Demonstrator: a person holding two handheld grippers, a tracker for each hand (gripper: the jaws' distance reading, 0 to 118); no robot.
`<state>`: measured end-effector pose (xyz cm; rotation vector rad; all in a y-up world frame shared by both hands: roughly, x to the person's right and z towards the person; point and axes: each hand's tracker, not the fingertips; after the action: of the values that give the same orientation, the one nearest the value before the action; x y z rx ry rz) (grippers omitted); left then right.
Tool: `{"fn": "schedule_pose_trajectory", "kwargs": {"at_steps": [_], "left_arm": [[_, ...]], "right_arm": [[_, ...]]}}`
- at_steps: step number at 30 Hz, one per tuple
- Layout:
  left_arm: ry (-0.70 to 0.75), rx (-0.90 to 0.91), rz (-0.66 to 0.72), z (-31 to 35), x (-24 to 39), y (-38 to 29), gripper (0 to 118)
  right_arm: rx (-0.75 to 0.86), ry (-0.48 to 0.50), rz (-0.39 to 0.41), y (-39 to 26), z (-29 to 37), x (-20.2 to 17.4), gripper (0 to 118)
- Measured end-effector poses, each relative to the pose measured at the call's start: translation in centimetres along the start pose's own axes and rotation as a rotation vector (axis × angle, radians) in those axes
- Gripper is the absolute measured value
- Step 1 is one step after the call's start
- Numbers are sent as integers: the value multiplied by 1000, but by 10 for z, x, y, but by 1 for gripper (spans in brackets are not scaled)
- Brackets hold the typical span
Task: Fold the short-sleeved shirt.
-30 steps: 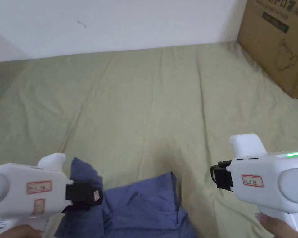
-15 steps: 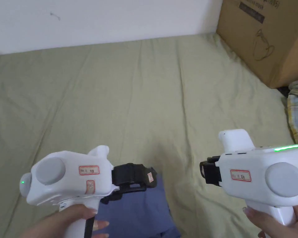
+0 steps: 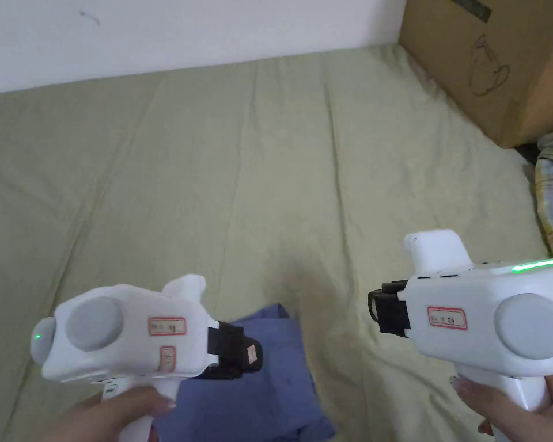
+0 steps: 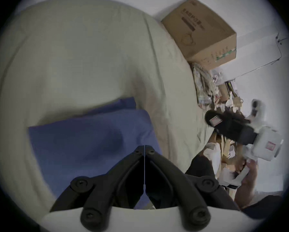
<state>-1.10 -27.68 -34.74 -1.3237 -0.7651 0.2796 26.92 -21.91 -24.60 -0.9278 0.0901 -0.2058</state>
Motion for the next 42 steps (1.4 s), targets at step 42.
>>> {"fn": "schedule_pose_trajectory", "kwargs": {"at_steps": [42], "left_arm": [[-90,436,305,133,-135,-119,0]], "right_arm": [[-385,511,-241,-21,-135,-18,0]]}}
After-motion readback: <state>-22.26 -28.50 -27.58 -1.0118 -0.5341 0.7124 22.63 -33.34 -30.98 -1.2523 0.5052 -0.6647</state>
